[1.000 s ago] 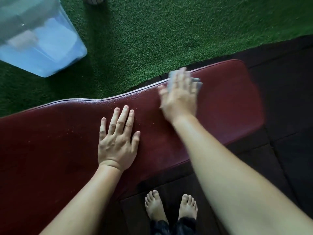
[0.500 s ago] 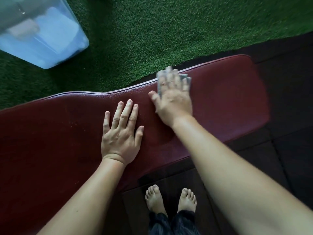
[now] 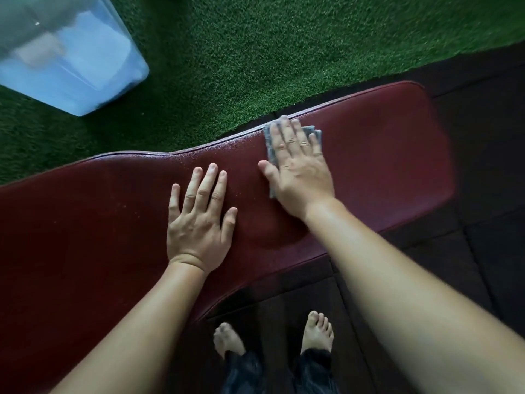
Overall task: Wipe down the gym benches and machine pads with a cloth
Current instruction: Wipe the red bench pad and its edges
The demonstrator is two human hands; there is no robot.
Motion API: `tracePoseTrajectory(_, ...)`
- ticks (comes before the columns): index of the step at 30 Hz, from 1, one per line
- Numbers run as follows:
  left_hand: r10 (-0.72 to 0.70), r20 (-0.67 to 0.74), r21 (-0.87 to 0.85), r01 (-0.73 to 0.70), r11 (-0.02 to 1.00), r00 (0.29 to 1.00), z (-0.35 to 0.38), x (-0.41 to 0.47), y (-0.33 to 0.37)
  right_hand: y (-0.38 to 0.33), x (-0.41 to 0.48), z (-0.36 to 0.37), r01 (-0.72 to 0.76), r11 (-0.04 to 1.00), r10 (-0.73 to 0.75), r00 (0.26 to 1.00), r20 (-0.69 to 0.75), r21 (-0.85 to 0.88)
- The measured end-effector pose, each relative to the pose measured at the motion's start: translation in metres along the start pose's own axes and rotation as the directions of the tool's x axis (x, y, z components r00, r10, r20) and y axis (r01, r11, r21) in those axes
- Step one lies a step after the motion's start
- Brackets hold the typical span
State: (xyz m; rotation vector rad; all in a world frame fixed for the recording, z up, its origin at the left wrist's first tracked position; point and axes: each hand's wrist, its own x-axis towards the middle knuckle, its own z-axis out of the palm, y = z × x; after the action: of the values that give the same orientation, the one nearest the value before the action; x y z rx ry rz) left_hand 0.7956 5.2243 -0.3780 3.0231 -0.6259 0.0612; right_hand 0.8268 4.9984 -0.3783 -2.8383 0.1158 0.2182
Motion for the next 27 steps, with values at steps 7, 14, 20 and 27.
tracePoseTrajectory(7,-0.012,0.007,-0.014,0.012,1.0,1.0,-0.001,0.0,0.001,0.047,-0.071,0.002,-0.35,0.933,0.357,0.93,-0.092,0.087)
tracePoseTrajectory(14,-0.025,0.054,-0.04,0.027,0.999,0.998,-0.003,0.003,0.002,0.021,-0.107,0.026,-0.105,0.992,0.109,0.991,-0.07,0.066)
tracePoseTrajectory(20,0.042,0.16,-0.155,-0.016,0.988,0.986,-0.012,0.002,-0.013,-0.018,-0.11,0.026,-0.366,0.92,0.385,0.911,-0.148,0.14)
tracePoseTrajectory(27,0.016,0.131,-0.099,-0.003,0.995,0.991,-0.042,-0.037,-0.094,-0.063,-0.131,0.052,-0.062,0.996,0.067,0.993,-0.096,0.056)
